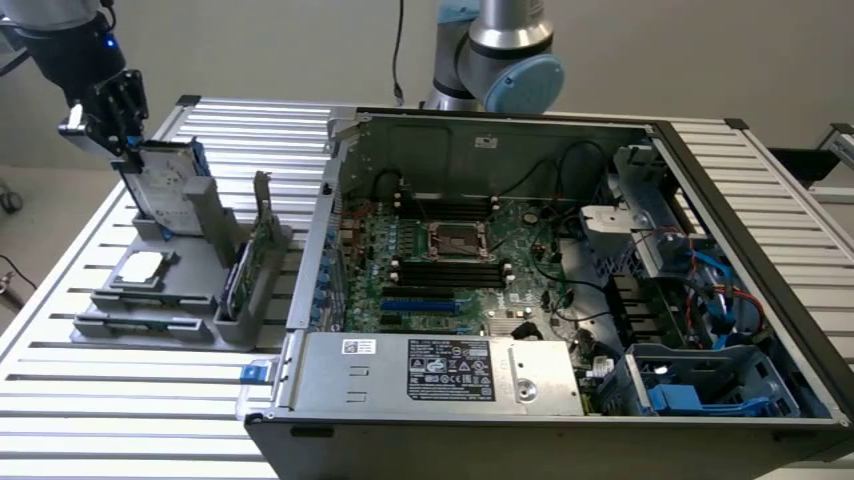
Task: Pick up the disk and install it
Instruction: 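Pick up the disk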
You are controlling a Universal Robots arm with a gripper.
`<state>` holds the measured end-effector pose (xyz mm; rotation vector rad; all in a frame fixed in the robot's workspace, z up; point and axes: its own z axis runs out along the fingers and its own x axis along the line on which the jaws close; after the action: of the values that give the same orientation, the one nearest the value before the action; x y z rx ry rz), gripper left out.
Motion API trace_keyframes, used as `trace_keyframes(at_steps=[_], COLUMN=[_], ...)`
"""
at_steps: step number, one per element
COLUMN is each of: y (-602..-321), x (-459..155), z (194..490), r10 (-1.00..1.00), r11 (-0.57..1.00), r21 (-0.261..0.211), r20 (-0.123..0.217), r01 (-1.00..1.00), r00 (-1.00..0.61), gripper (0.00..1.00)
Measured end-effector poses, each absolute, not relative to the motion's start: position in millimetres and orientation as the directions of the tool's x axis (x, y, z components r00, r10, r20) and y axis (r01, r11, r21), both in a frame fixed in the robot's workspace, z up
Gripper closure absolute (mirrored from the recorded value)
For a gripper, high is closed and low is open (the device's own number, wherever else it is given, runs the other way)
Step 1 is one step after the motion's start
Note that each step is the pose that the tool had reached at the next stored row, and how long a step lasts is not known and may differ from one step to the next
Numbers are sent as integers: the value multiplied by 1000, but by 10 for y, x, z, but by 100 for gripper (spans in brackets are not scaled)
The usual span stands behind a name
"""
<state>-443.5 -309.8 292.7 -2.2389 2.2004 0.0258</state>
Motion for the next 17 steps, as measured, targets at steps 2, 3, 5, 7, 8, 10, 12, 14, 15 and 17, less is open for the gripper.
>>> trace_keyframes(at_steps=[2, 3, 5, 7, 8, 10, 12, 14, 15, 17], y=[-3100, -3101, -3104, -3108, -3110, -3113, -3117, -3118, -3118, -3118], x=[-4435, -4436, -4436, -4437, -4439, -4443, -4450, -4453, -4454, -4457], z=[2927, 2928, 2928, 2927, 2927, 2927, 2926, 2924, 2923, 2921], r10=[-1000, -1000, -1000, -1000, -1000, -1000, -1000, -1000, -1000, -1000], r11=[-17, -17, -17, -17, -17, -17, -17, -17, -18, -17], r21=[10, 10, 10, 10, 10, 10, 10, 10, 10, 10], r20=[-13, -13, -13, -13, -13, -13, -13, -13, -13, -13], r01=[-1000, -1000, -1000, -1000, -1000, -1000, -1000, -1000, -1000, -1000], r00=[17, 17, 17, 17, 17, 17, 17, 17, 17, 17], gripper=[67, 67, 67, 67, 67, 67, 67, 67, 67, 67])
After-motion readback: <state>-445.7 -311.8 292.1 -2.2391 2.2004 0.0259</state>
